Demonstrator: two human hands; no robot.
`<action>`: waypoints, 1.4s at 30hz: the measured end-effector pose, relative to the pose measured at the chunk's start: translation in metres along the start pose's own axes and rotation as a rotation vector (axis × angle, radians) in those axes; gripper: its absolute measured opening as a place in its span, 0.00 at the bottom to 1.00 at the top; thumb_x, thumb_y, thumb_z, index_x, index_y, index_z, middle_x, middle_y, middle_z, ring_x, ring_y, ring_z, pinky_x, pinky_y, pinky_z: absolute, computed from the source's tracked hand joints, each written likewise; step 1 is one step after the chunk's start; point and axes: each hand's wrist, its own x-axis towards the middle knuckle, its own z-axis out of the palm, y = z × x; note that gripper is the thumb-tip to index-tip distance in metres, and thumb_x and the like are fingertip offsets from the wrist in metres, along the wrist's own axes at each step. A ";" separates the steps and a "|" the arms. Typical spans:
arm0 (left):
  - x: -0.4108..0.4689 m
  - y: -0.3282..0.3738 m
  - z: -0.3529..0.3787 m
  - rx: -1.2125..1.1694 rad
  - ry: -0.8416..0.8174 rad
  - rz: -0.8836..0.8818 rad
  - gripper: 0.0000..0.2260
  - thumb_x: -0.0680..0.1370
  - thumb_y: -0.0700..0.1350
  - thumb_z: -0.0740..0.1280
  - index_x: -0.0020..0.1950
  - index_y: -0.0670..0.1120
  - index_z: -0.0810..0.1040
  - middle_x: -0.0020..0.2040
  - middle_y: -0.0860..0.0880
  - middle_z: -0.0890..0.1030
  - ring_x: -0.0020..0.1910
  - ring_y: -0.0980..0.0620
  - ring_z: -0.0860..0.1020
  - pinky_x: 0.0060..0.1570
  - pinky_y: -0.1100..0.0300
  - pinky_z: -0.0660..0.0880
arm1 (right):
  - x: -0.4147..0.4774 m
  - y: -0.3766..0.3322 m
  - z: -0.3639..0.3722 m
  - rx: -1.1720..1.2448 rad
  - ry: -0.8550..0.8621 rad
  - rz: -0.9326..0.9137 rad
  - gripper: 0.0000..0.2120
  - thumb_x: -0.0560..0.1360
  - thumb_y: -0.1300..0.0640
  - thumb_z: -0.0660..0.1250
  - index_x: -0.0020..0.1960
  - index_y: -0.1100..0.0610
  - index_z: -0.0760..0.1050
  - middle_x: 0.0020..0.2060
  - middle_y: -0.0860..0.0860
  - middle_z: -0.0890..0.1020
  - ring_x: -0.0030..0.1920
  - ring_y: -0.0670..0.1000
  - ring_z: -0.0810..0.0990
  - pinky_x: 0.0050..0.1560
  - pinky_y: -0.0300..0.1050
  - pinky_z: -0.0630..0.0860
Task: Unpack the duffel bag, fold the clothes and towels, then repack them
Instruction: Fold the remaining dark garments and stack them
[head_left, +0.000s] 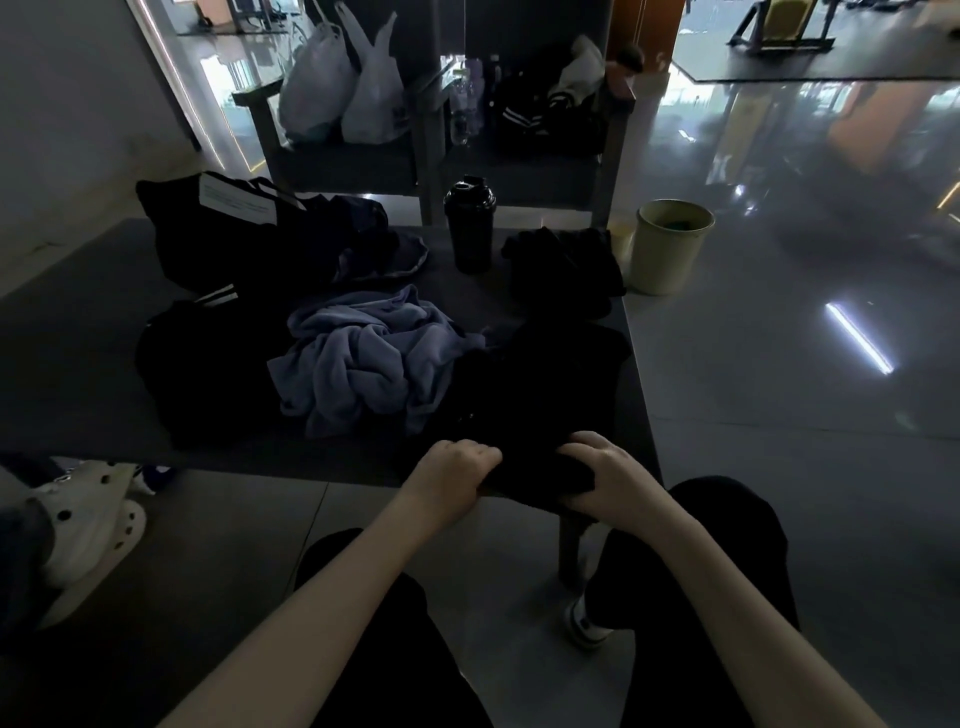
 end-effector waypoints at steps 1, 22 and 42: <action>0.004 -0.001 -0.006 -0.082 -0.038 -0.053 0.11 0.74 0.35 0.61 0.55 0.43 0.76 0.51 0.45 0.81 0.51 0.43 0.78 0.51 0.51 0.75 | -0.004 0.002 -0.001 -0.033 0.018 0.015 0.33 0.66 0.48 0.75 0.68 0.53 0.71 0.68 0.49 0.69 0.67 0.52 0.69 0.66 0.47 0.67; 0.062 -0.022 -0.077 -0.704 -0.219 -0.241 0.11 0.77 0.49 0.68 0.58 0.49 0.78 0.49 0.51 0.81 0.46 0.57 0.79 0.46 0.66 0.75 | 0.008 -0.002 0.000 0.688 0.482 0.324 0.08 0.76 0.65 0.66 0.54 0.58 0.73 0.39 0.47 0.79 0.40 0.46 0.78 0.36 0.29 0.72; 0.085 -0.029 -0.039 -0.984 -0.029 -0.754 0.11 0.78 0.41 0.64 0.59 0.40 0.75 0.47 0.39 0.81 0.44 0.41 0.80 0.43 0.52 0.78 | 0.038 0.019 -0.022 0.607 0.471 0.696 0.08 0.78 0.59 0.59 0.55 0.60 0.70 0.35 0.49 0.74 0.33 0.45 0.72 0.29 0.37 0.67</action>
